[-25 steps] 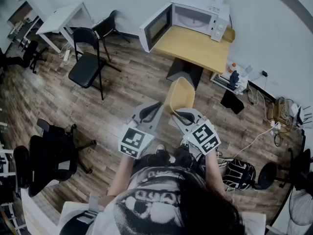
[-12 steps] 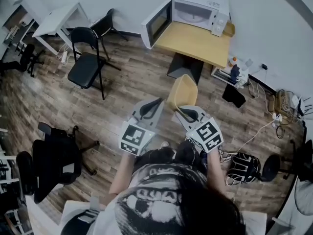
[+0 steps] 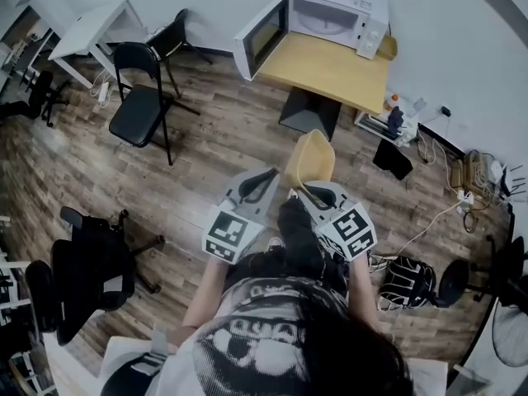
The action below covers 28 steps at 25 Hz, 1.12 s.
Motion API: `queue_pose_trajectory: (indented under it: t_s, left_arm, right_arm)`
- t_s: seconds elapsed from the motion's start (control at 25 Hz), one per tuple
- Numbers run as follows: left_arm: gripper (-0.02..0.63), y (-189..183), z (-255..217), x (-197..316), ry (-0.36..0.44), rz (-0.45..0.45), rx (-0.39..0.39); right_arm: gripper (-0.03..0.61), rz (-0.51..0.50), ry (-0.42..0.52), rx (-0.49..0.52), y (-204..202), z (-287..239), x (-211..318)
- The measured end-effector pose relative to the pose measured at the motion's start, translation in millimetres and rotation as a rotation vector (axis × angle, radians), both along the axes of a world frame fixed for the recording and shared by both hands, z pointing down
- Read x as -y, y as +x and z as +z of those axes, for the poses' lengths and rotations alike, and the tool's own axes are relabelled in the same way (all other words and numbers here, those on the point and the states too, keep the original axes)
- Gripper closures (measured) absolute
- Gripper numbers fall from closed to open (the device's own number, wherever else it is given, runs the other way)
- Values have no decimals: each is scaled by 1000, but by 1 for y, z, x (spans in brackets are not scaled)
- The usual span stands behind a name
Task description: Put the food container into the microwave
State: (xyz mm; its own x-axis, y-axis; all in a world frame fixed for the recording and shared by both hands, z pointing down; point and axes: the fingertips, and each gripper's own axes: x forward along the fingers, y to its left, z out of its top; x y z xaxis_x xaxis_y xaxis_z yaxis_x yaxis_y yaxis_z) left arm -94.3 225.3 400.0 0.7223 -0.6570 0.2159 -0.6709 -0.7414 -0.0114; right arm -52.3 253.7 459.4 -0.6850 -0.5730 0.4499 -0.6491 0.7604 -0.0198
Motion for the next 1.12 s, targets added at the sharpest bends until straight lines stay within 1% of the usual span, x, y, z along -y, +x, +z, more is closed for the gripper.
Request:
queue_pose_trajectory:
  t_s: [0.2,0.44,0.68,0.8,1.12]
  left_arm:
    - [603,6,1,29,3,-18,19]
    - [603,22,0,96,14,-34,32]
    - [603,57,-13,163,35,-41,22]
    - [603,75,-14,191,31,-42,21]
    - [603,107,-4,238,17,-70,55]
  right_arm:
    - [552,-16,-8,25,5,7,37]
    - [552,-28,-4,27,23,10,104]
    - [552,-34,3,14,61,2,173]
    - [552,-31,8,11,79,-1,205]
    - [552,-54,-10,31,113,10,258]
